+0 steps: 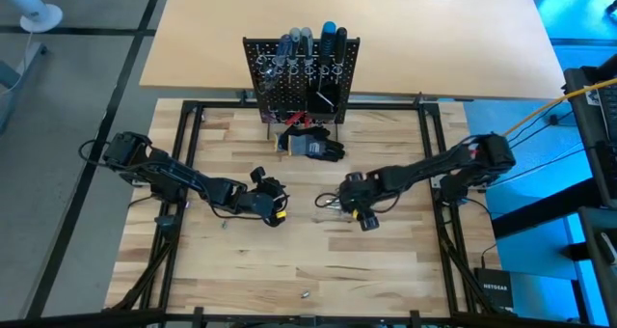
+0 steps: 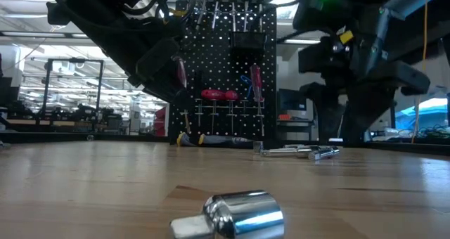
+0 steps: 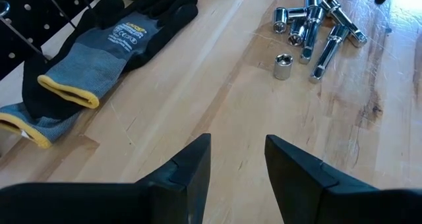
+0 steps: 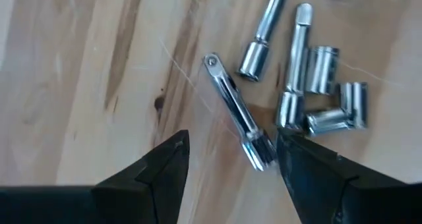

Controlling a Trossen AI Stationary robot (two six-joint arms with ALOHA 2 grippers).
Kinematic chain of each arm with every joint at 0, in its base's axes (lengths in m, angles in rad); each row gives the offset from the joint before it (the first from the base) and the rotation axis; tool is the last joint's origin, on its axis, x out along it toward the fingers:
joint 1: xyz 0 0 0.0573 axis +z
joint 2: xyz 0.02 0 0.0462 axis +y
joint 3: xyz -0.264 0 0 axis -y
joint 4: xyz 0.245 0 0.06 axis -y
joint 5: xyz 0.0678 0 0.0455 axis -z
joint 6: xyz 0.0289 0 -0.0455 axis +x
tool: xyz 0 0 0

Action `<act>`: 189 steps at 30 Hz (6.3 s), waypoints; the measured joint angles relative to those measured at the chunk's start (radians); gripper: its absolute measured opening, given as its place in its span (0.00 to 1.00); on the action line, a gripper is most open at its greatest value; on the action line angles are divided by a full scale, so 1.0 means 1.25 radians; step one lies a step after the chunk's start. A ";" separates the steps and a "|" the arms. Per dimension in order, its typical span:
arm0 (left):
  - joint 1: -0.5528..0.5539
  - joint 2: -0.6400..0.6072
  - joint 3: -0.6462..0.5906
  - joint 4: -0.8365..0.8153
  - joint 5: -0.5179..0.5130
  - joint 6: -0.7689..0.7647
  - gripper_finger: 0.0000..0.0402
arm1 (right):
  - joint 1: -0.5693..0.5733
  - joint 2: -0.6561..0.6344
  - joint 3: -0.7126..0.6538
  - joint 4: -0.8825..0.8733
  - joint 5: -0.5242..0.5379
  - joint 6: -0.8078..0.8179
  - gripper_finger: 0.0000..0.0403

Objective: Hang tools onto peg board
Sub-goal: Put the extension bar into the pegboard bin, then put the socket into the pegboard bin

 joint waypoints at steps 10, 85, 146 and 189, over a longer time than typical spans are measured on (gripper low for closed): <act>0.000 0.000 0.000 0.000 0.000 0.001 0.33 | -0.007 0.060 0.004 0.035 -0.018 -0.005 0.51; 0.000 0.000 0.000 0.000 0.000 0.013 0.33 | -0.425 -0.041 0.530 -0.040 0.157 -0.052 0.23; -0.073 0.000 0.000 0.001 0.000 -0.168 0.33 | 0.448 0.230 0.186 0.019 -0.043 0.610 0.45; -0.099 0.000 0.000 -0.003 -0.001 -0.117 0.33 | 0.110 0.008 0.524 -0.282 0.317 0.131 0.18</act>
